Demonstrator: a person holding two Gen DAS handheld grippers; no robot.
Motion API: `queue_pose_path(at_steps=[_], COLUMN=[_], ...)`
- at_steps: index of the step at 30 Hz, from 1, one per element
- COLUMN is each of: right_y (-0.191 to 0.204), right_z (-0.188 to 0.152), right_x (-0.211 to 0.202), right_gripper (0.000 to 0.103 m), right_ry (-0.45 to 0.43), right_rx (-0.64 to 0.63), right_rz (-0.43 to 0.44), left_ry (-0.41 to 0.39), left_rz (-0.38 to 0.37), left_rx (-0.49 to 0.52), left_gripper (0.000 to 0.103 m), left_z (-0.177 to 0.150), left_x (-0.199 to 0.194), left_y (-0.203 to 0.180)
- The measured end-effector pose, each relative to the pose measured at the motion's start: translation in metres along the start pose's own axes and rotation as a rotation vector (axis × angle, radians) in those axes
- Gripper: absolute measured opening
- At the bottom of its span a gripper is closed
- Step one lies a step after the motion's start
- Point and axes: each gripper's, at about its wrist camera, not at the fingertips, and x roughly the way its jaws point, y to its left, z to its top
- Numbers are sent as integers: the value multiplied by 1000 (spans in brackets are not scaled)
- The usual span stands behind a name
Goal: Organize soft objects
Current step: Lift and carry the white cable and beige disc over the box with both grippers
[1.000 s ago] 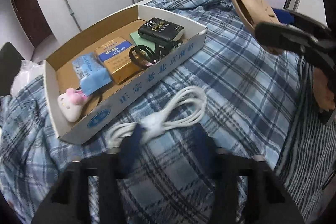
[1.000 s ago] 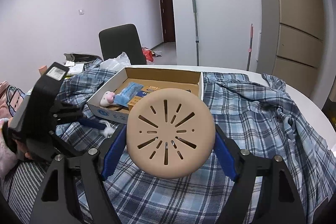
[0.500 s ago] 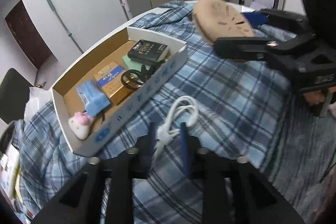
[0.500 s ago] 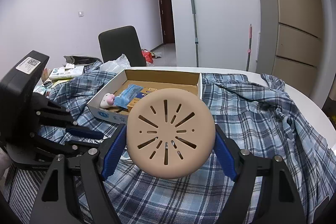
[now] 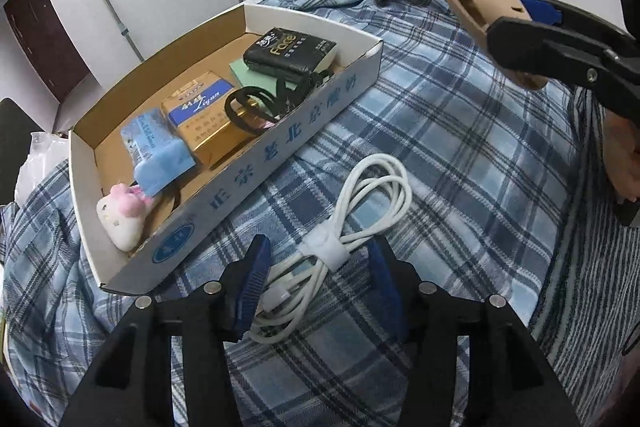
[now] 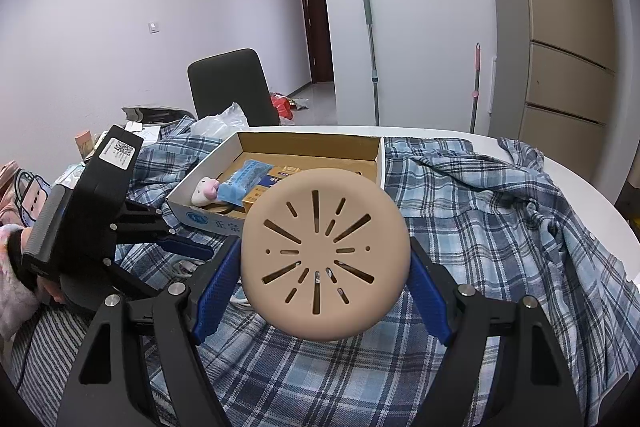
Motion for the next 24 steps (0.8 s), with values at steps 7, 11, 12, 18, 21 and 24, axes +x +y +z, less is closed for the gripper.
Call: queue_pose_path(at_steps=[7,11,12,18,21,24], right_y=[-3,-1,-1,-2,-1,6], right_z=[0,0,0,0,1,1], right_x=[-1,-2,-2,-8,-16,-27], right_gripper=[78,78,78,78,78,78], right_ry=[-6,-13,-14,-46,-85,-138], right_rx=[19,13,11,15,3,-31], right_rz=[-18,-18,-19,-24,-33,-23], left_ry=[-20,-58,-69,-224,-316,-397], left_rz=[42,47,48,97,149,183], left_rx=[-3,-32,-42,-112,-107,-143], left_gripper=[27,26,26,26,26,26], left_z=[-4,-8,-8,-10,-11,-11], left_x=[-7,-23,-27,-69,-91,-111], left_y=[-12,-19,-20,-31,-44,-51])
